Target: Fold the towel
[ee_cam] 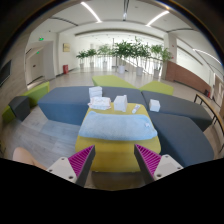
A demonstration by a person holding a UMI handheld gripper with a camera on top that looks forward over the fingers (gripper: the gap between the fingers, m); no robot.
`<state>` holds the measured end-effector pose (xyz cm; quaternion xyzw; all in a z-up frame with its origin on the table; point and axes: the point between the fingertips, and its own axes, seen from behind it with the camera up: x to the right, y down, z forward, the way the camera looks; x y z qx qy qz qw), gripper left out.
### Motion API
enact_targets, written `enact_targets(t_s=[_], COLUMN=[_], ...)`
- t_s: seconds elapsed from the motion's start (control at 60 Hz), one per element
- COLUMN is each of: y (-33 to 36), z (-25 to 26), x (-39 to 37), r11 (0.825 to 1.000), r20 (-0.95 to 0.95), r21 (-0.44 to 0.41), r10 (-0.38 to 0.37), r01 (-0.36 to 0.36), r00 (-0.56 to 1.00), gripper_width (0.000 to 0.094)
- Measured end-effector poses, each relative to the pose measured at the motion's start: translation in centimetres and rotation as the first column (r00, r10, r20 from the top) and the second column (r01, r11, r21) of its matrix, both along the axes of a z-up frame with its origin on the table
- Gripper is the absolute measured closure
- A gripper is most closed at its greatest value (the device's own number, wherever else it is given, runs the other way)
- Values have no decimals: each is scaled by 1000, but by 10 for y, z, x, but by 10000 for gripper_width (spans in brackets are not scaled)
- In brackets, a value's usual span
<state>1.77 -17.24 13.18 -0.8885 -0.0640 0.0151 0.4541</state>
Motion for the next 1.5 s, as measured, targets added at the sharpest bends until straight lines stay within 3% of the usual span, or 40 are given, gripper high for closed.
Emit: enact_targets(t_s=[0.25,0.367,0.55,0.633,0.7,0.767,0.783,1.033,1.15,1.283,1.383,1.45,1.5], y=[52,129,191,197,200,206,209,212,219,228,236,231,229], z=[-10,-47,-104,-124,-149,-146,-145,-113,-52,-23,-61,-98,-112], x=[-82,-131,-177,-178,-168,-162,-156,-150,-92,23,95,130,141], r11=[995,990,984,981,983,989,991,991,989,984,981,975,973], r20=[18,53,154,188,201,195,213,92,85,95,135,166,161], r21=[-10,5,-10,-46,-87,-43,-32,30,129,160,80,-3,-21], r10=[101,139,179,192,173,150,132,123,65,-92,-185,-217,-223], r01=[-100,-140,-179,-187,-159,-145,-128,-127,-75,76,175,220,229], r00=[995,989,972,963,964,969,968,988,994,991,974,962,962], gripper_width=[122,129,152,256,551,712,865,925,925,923,922,922,907])
